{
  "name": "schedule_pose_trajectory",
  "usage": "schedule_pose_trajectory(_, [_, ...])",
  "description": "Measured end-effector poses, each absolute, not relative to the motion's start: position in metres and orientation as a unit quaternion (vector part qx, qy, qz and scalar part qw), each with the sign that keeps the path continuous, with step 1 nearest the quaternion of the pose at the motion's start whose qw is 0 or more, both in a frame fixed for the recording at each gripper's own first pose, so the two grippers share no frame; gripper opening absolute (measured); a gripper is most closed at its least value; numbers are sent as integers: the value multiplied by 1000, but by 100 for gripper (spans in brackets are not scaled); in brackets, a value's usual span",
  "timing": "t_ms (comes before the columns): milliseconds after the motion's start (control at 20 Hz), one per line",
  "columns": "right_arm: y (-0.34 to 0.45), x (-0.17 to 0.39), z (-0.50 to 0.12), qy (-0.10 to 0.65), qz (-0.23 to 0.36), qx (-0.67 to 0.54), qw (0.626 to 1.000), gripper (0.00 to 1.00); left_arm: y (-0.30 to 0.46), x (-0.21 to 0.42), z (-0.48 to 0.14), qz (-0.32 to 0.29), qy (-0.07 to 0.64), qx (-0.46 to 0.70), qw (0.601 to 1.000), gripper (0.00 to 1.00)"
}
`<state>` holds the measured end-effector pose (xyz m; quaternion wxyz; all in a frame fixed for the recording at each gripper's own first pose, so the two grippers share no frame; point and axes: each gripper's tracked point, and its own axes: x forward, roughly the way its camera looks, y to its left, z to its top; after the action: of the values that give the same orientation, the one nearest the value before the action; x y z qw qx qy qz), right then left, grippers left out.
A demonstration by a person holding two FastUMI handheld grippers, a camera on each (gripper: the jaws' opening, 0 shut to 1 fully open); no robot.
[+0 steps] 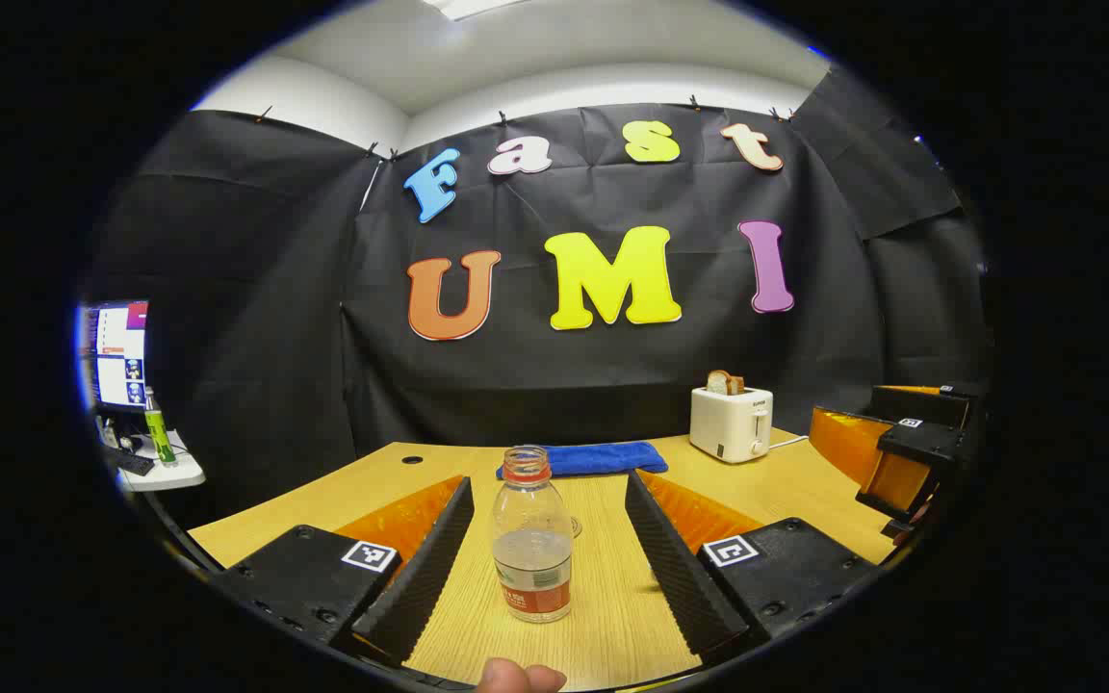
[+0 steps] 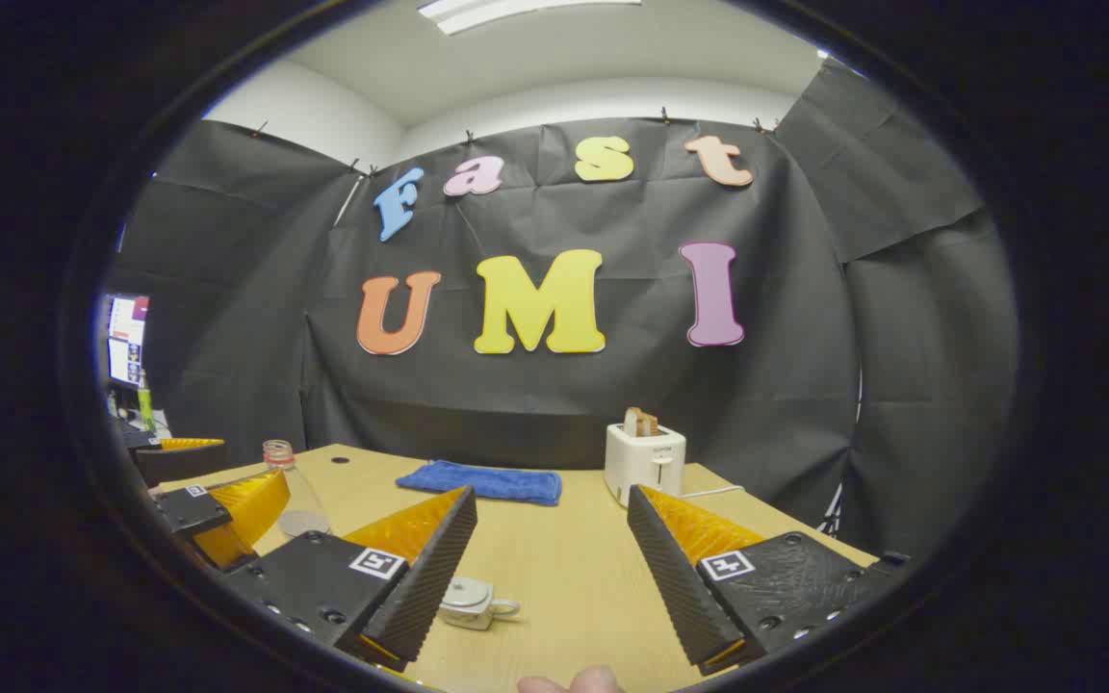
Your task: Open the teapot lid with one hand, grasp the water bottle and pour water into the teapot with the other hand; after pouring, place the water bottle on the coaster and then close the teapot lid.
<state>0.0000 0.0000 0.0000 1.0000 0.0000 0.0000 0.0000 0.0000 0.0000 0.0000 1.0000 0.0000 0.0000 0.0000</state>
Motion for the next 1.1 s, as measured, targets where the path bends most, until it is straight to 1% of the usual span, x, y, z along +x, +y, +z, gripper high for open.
schedule_pose_trajectory(50, [0, 0, 1, -2, -1, 0, 1000, 97, 2, 0, 0, 1, -1, 0, 1000, 99])
schedule_pose_trajectory(100, [0, 1, 0, -1, -1, -2, 1000, 95, 3, -1, 0, 1, -1, -1, 1000, 99])
schedule_pose_trajectory(150, [2, 0, 0, 0, 0, -3, 1000, 97, 3, 0, -1, 1, 0, -1, 1000, 99])
schedule_pose_trajectory(200, [3, -1, -1, 1, 2, -4, 1000, 95, 3, 0, -2, 1, 2, -2, 1000, 99])
schedule_pose_trajectory(350, [6, -1, -3, 3, 4, -7, 1000, 95, 5, 0, -1, 4, 4, -3, 1000, 99])
schedule_pose_trajectory(400, [6, -1, -5, 4, 5, -6, 1000, 97, 6, -1, -2, 5, 4, -3, 1000, 99])
schedule_pose_trajectory(750, [13, 0, -16, 16, 16, -2, 1000, 97, 6, 0, -2, 7, 5, -2, 1000, 99])
schedule_pose_trajectory(850, [16, 0, -20, 20, 20, -7, 1000, 93, 6, -1, -1, 7, 4, -1, 1000, 99])
schedule_pose_trajectory(900, [18, 0, -20, 21, 22, -8, 1000, 95, 7, -1, 0, 8, 4, -1, 1000, 99])
schedule_pose_trajectory(1000, [19, 0, -20, 21, 25, -6, 999, 95, 8, -2, 1, 10, 3, -2, 1000, 99])
schedule_pose_trajectory(1050, [20, 0, -21, 20, 26, -6, 999, 97, 8, -2, 2, 11, 3, -2, 1000, 99])
schedule_pose_trajectory(1100, [22, 0, -22, 20, 26, -6, 999, 97, 10, -2, 2, 13, 2, -3, 1000, 99])
